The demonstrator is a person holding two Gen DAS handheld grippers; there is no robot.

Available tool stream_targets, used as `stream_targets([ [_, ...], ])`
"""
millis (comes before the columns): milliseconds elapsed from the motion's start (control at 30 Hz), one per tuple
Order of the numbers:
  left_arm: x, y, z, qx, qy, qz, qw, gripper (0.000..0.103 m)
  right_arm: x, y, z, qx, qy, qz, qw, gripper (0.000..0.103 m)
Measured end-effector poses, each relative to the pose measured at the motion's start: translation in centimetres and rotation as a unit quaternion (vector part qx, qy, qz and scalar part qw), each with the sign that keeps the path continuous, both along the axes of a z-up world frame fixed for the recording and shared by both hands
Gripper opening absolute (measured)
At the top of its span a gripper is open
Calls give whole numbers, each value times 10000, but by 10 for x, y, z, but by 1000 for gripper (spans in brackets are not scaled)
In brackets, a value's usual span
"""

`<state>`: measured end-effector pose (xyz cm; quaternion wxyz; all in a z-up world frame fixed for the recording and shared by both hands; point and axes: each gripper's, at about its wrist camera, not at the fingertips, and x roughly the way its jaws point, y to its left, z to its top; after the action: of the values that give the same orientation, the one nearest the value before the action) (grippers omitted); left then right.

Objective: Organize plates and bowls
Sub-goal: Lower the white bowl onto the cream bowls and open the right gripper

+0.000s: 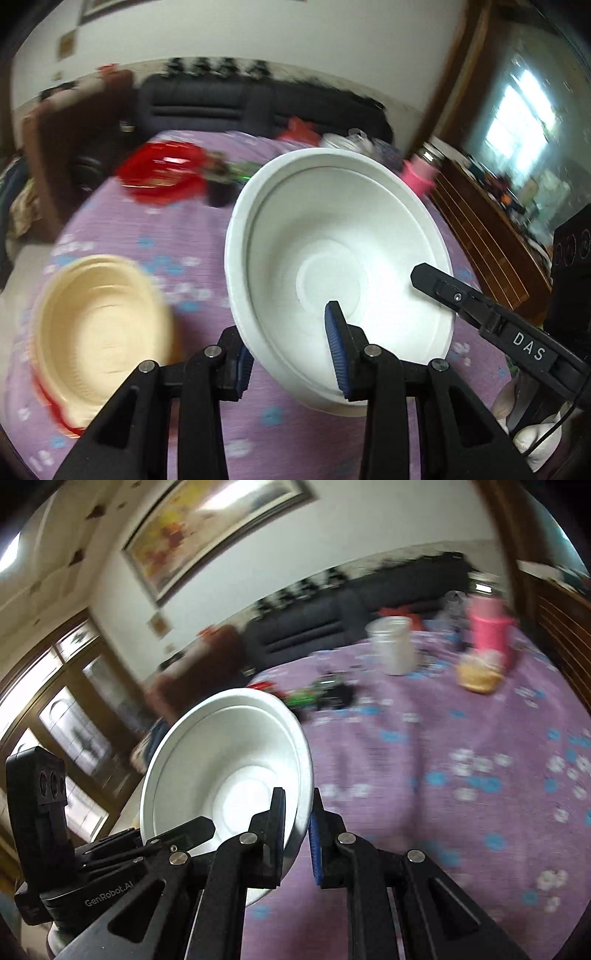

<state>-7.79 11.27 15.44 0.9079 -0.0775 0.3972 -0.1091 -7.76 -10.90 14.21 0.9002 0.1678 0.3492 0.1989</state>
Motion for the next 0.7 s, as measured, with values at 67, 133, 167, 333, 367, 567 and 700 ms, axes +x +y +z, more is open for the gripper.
stream_targets([
  [67,-8,34,6,58,-97,344,9993,34,4,35,5,-23,4,311,9995,13],
  [133,-11,58,5,115,-116,577,9982,34,9,69,6,-97,19,589,9982,13],
  [167,-12,76,3,131,-69,759,9970,34,11,85,5,-146,20,691,9975,13],
  [333,-14,127,-14,206,159,1241,9919,34,21,157,-12,-430,181,1164,9921,13],
  [367,-14,136,-19,245,209,1310,9909,34,22,164,-15,-469,216,1213,9913,13],
  [567,-9,154,-40,415,488,1407,9880,36,32,198,-40,-685,486,1374,9870,14],
  [700,-12,156,-42,448,489,1410,9878,38,33,202,-47,-770,578,1360,9860,14],
])
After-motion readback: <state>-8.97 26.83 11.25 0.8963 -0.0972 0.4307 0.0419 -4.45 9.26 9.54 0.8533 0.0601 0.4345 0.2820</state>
